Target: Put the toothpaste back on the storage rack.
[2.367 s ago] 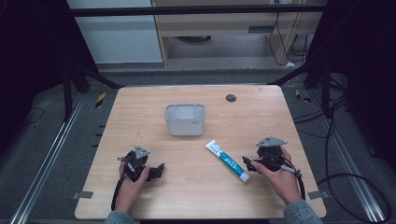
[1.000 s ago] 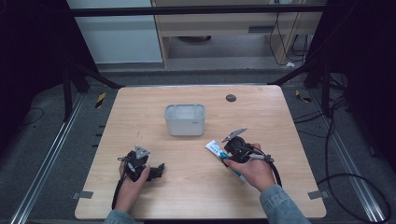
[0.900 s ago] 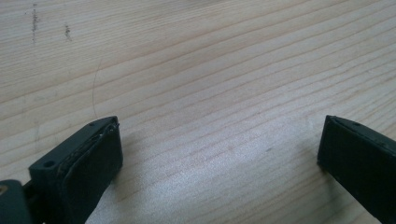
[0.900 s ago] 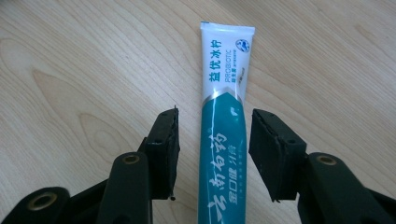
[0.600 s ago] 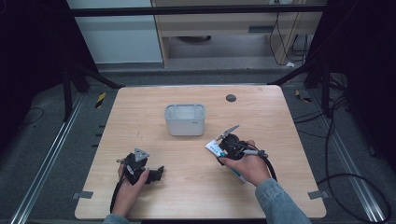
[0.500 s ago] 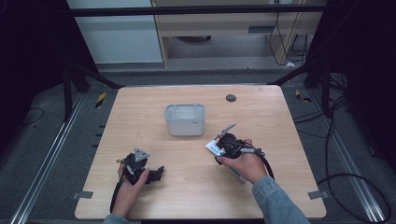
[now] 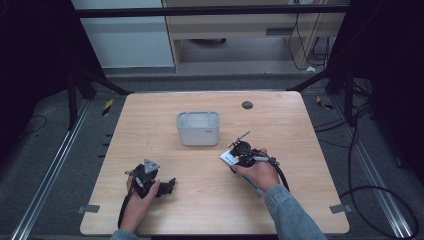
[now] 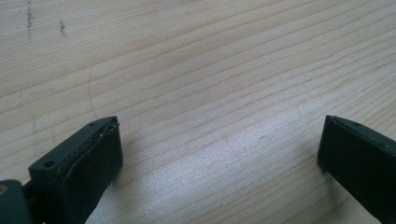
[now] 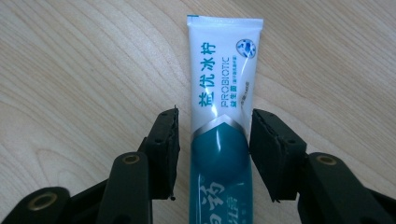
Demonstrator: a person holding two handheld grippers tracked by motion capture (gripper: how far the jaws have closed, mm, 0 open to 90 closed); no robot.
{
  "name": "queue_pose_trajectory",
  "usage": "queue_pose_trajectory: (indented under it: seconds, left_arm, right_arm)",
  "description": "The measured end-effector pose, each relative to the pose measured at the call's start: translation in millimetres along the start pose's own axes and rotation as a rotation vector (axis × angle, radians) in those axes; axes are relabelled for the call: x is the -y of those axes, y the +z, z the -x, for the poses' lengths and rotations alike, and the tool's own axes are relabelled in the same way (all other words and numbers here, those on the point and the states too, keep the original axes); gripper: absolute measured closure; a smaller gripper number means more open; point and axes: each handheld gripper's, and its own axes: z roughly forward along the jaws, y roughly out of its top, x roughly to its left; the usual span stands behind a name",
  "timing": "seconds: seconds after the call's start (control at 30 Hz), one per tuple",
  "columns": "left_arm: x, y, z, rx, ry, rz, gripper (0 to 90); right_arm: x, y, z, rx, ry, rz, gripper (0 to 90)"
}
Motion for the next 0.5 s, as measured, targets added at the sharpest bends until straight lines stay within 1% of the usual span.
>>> queue_pose_trajectory:
  seconds: [0.07,0.1,0.13,0.2,0.23,0.3,0.5]
  left_arm:
    - [0.0,0.0,0.0,0.0,0.0,0.0,0.0]
    - [0.0,0.0,0.0,0.0,0.0,0.0,0.0]
    - [0.0,0.0,0.0,0.0,0.0,0.0,0.0]
    - [0.0,0.0,0.0,0.0,0.0,0.0,0.0]
    - [0.0,0.0,0.0,0.0,0.0,0.0,0.0]
    - [0.0,0.0,0.0,0.0,0.0,0.0,0.0]
    - [0.0,0.0,0.0,0.0,0.0,0.0,0.0]
  right_arm:
    - [-1.8,3.1,1.0,-0.003,-0.002,-0.01,53.2]
    - [-2.6,4.5,0.6,0.002,0.007,-0.017,53.4]
    - [-3.3,6.1,1.3,-0.002,0.0,-0.018,53.9]
    - [-4.0,7.4,1.2,0.001,0.001,-0.022,54.4]
    - [-4.8,9.5,1.3,0.004,0.01,-0.029,56.2]
    - [-4.9,11.0,2.1,0.012,0.009,-0.035,56.7]
    - [-4.9,12.1,2.5,0.012,0.01,-0.035,56.9]
